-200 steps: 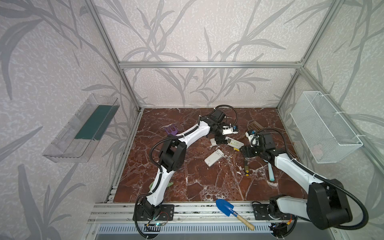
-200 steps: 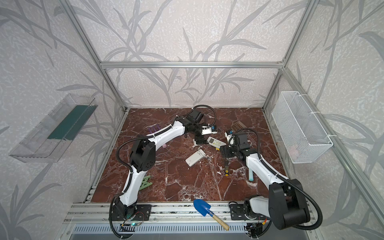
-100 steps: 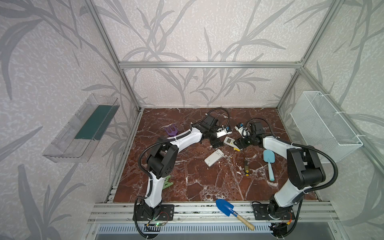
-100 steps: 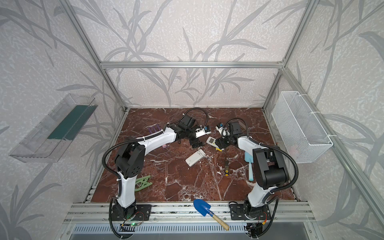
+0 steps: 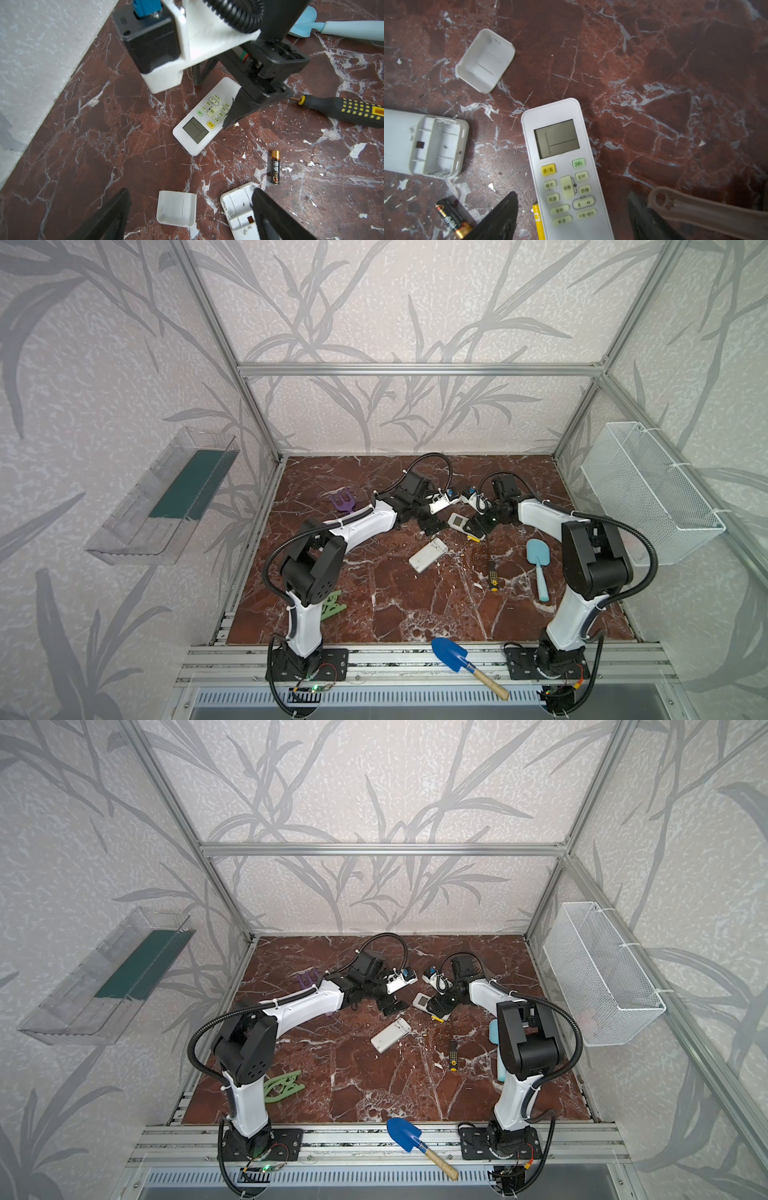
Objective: Unload the batteries from the remote control
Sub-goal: 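Grasp the white remote front with the right gripper while the left gripper approaches, then lift the white remote with the right gripper toward the left gripper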
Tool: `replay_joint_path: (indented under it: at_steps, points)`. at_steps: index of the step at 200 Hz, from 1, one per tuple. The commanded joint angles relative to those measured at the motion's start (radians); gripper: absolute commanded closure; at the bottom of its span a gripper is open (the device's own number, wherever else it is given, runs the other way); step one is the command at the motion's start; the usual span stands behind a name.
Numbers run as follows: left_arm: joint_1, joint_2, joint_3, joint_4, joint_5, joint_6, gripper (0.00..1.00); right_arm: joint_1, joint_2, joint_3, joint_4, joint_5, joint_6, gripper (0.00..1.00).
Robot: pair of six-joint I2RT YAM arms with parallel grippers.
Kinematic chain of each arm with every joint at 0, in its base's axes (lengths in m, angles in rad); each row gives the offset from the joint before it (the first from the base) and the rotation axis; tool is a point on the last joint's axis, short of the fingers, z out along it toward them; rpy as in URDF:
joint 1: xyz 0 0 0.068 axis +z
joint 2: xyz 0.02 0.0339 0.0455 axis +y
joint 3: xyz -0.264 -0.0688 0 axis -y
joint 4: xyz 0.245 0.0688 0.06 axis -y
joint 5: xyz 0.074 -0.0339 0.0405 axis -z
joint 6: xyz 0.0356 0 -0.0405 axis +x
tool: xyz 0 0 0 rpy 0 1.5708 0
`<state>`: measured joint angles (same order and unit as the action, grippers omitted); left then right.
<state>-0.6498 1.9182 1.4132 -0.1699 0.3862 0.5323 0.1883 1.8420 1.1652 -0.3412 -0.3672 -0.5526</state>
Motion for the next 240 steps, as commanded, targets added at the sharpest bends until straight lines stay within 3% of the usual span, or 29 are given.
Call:
replay_joint_path:
  at_steps: [1, 64, 118, 170, 240]
  points:
    - [0.004, -0.053, -0.018, 0.043, 0.002, -0.033, 0.08, 0.014, 0.026, 0.045, -0.072, 0.008, -0.063, 0.18]
    - [0.007, -0.105, -0.087, 0.111, -0.006, -0.081, 0.08, 0.076, 0.117, 0.135, -0.170, 0.117, -0.121, 0.18]
    - [0.008, -0.135, -0.128, 0.136, -0.027, -0.095, 0.08, 0.085, 0.148, 0.161, -0.186, 0.145, -0.132, 0.23]
    - [0.013, -0.152, -0.159, 0.157, -0.038, -0.119, 0.08, 0.088, 0.178, 0.191, -0.207, 0.172, -0.151, 0.33]
    - [0.019, -0.171, -0.188, 0.181, -0.055, -0.155, 0.08, 0.089, 0.150, 0.173, -0.181, 0.173, -0.174, 0.54]
